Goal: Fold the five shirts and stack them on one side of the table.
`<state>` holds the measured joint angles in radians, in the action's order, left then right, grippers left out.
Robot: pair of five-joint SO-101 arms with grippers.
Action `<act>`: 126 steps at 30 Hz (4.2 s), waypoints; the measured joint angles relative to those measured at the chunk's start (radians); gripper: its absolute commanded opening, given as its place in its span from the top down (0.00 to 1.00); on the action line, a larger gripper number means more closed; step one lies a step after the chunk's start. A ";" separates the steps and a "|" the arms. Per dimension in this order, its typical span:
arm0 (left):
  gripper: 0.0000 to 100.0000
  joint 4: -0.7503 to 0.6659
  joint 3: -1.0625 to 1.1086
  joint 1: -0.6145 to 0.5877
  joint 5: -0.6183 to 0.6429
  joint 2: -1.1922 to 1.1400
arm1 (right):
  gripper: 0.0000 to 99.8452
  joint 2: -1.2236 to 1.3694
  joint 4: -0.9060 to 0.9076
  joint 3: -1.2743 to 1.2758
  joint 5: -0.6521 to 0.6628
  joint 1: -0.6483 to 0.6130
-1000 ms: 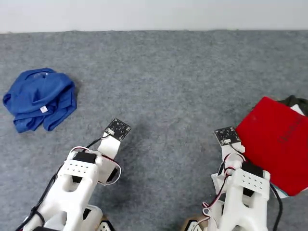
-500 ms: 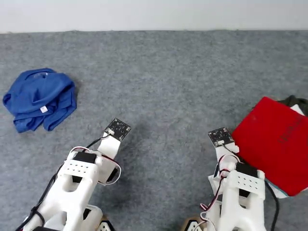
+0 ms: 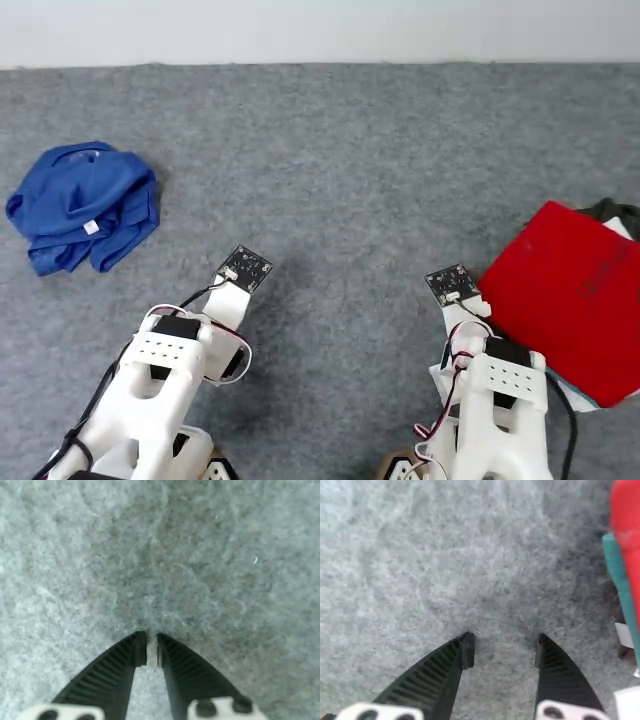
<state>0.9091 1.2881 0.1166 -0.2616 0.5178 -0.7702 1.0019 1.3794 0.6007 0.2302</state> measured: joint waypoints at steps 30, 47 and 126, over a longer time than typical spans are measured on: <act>0.93 0.000 0.000 0.000 0.000 0.000 | 0.79 0.000 -0.011 0.002 0.000 0.000; 0.93 0.000 0.000 0.000 0.000 0.000 | 0.79 0.000 -0.021 0.014 0.000 -0.002; 0.93 0.143 -0.167 -0.015 -0.005 -0.012 | 0.79 -0.002 -0.031 0.014 0.002 0.051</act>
<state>1.0518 1.1208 0.1013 -0.2662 0.5056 -0.7718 0.9712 1.3932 0.6022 0.2808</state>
